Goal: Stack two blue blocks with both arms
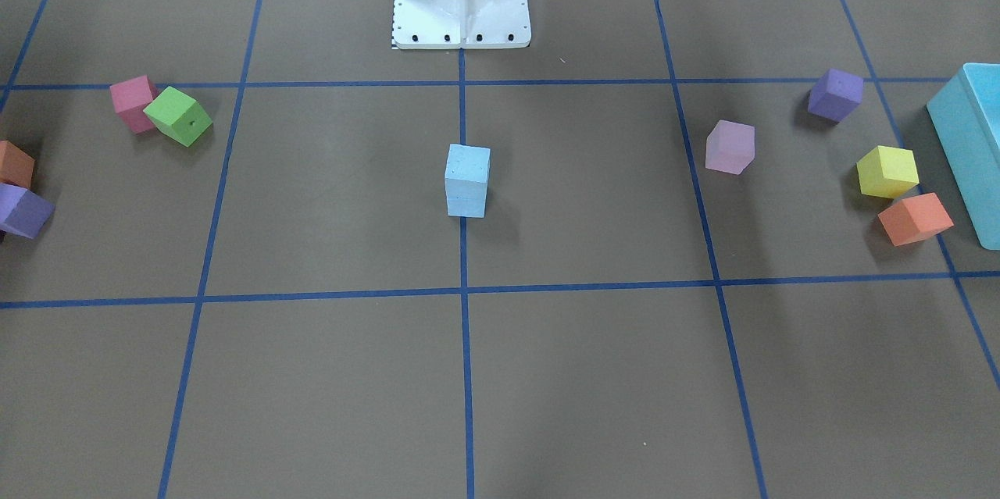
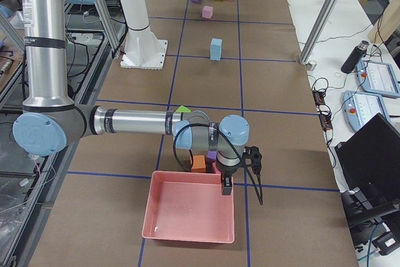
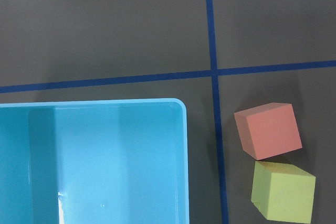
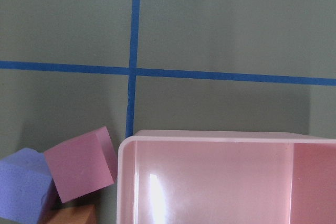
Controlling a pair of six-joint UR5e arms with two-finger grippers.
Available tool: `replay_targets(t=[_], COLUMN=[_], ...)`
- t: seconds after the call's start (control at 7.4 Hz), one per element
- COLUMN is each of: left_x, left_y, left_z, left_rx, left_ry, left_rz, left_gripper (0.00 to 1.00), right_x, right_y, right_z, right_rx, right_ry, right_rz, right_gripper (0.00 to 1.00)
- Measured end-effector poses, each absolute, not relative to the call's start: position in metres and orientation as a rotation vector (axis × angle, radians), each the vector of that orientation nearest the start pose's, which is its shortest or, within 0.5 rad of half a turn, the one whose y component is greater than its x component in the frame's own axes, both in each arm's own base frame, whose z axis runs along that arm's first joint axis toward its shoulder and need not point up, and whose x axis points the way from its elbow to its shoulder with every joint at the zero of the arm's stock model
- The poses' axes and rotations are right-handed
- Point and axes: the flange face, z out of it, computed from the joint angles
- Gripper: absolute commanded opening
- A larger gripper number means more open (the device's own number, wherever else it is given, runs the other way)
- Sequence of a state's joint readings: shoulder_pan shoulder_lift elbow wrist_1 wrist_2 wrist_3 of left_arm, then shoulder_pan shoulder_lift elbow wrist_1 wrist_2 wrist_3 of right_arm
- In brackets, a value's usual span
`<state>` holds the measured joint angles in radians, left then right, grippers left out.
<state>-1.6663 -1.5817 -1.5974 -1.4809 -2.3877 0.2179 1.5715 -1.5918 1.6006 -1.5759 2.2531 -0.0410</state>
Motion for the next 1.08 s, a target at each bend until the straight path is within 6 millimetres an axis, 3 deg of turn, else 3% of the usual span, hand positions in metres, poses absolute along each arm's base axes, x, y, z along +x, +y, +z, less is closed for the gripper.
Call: replay_targets(t=[0.54, 1.08], left_x=[-0.107, -0.106], left_y=[-0.48, -0.471], left_z=[0.63, 0.634], left_rx=[0.111, 0.103], left_ry=[0.809, 0.809], left_rz=[0.109, 0.107], left_gripper=[0.98, 0.98], right_x=[0.07, 0.07], right_y=[-0.484, -0.484], right_z=[0.661, 0.661], right_rx=[0.018, 0.015], right_ry=[-0.679, -0.679], right_rz=[-0.04, -0.037], right_gripper=[1.0, 1.0])
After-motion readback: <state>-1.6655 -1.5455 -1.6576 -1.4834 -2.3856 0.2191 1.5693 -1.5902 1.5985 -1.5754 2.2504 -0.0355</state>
